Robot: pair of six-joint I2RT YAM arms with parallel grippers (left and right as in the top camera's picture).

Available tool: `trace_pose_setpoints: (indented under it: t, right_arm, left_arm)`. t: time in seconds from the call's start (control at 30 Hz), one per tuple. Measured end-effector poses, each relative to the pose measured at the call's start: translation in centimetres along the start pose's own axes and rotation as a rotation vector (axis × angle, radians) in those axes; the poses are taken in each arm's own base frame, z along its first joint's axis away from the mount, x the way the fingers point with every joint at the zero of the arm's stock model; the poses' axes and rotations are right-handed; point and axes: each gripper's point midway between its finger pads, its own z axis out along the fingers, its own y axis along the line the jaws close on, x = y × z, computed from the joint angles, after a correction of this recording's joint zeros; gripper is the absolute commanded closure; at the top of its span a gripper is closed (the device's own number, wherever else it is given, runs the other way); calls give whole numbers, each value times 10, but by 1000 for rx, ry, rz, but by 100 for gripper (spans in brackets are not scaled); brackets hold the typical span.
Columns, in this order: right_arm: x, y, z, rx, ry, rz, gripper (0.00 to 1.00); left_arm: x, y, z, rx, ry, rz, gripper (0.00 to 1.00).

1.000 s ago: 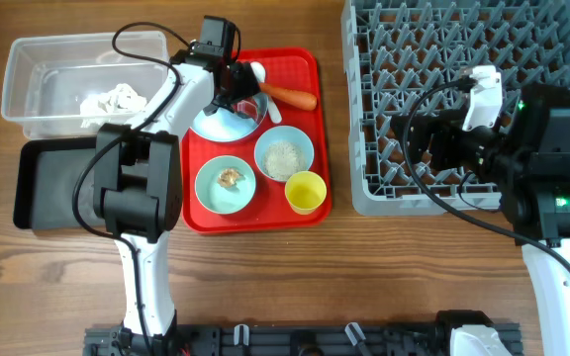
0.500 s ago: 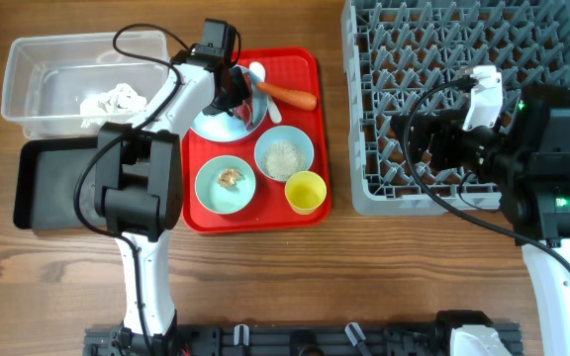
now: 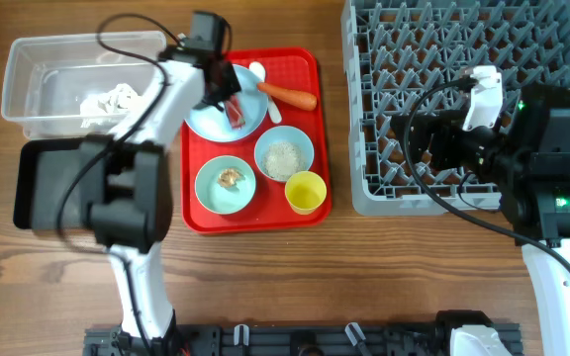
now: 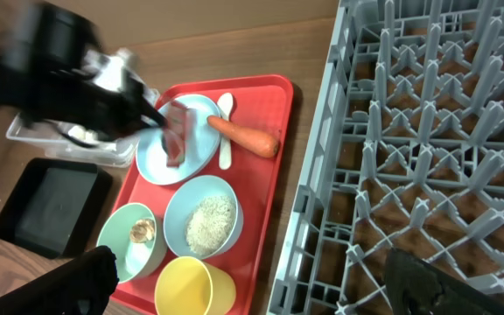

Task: Sort waste into correct bins and load items into the dishwasher rack
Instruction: 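Carry the wrapper with the left gripper and drop it into the clear bin, then move the left gripper to the green bowl and grasp its rim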

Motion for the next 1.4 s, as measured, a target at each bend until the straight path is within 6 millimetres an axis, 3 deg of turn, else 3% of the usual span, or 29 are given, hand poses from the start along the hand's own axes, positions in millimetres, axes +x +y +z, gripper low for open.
trace_pose_setpoints:
  t: [0.13,0.2,0.23,0.33,0.37,0.4,0.47,0.53,0.63,0.8,0.93,1.03,1.07,1.13,1.23,1.3,1.4]
  right_arm:
    - [2,0,0,1,6,3,0]
    - [2,0,0,1,6,3,0]
    - [2,0,0,1,6,3,0]
    - [2,0,0,1,6,3,0]
    - [2,0,0,1,6,3,0]
    - [1,0,0,1,6,3,0]
    - [1,0,0,1,5,3,0]
    - [1,-1,0,3,5,3,0]
    - [1,-1,0,3,5,3,0]
    - [1,-1,0,3,5,3,0]
    - [1,-1,0,3,5,3,0]
    - [1,-1,0,3,5,3,0]
    - [1,-1,0,3,4,2,0]
    - [1,-1,0,3,5,3,0]
    - [-1,0,0,2,-3,-1,0]
    - [-1,0,0,2,-5,-2,0]
    - [0,0,0,3,-1,0,0]
  left_arm:
    - [-49,23,-100,55,-177,-76,96]
    - [-72,57,-139,44,-259,-146,96]
    - [-78,73,-145,28,-272,-177,96]
    - [-82,123,-139,-41,-244,-265,96]
    - [-85,145,-133,-67,-237,-305,90]
    - [-87,156,-128,-81,-232,-324,82]
    - [-91,186,-112,-119,-222,-368,26]
    - [-95,204,-92,-139,-214,-396,3]
    - [-94,209,-79,-146,-200,-401,3]
    - [-96,192,-81,-67,-192,-338,4]
    - [-80,129,-102,118,-134,-139,6]
    - [-32,65,-122,223,-1,40,25]
    - [-17,55,-124,238,53,57,27]
    - [35,38,-128,258,240,100,31]
    - [86,25,-139,241,420,141,34]
    - [114,14,-144,190,486,217,34]
    - [139,0,-138,107,498,301,32]
